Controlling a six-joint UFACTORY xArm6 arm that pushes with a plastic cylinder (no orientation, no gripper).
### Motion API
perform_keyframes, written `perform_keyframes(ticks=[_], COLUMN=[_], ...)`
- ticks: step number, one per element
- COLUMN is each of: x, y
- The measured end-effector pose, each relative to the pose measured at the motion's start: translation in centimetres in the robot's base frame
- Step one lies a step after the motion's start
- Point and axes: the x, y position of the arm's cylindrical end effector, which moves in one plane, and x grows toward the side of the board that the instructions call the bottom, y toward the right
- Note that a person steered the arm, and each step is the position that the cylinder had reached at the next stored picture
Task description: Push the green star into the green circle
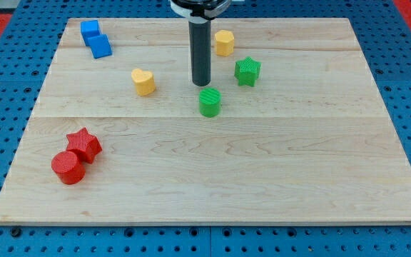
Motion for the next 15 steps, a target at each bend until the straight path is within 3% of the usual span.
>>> perform_keyframes(ticks=[1,2,3,4,5,6,7,8,10,12,13,14,15], x=[-0.4,-3.2,-7.5,-5.3,-2.8,-3.1,-5.9,-3.8,0.9,0.1,-3.7,-9.8,-12.8], y=[0.3,-1.6,0.6,5.2,5.4,6.2,7.4,10.8,4.9,-3.7,-2.9,-5.6,-12.5])
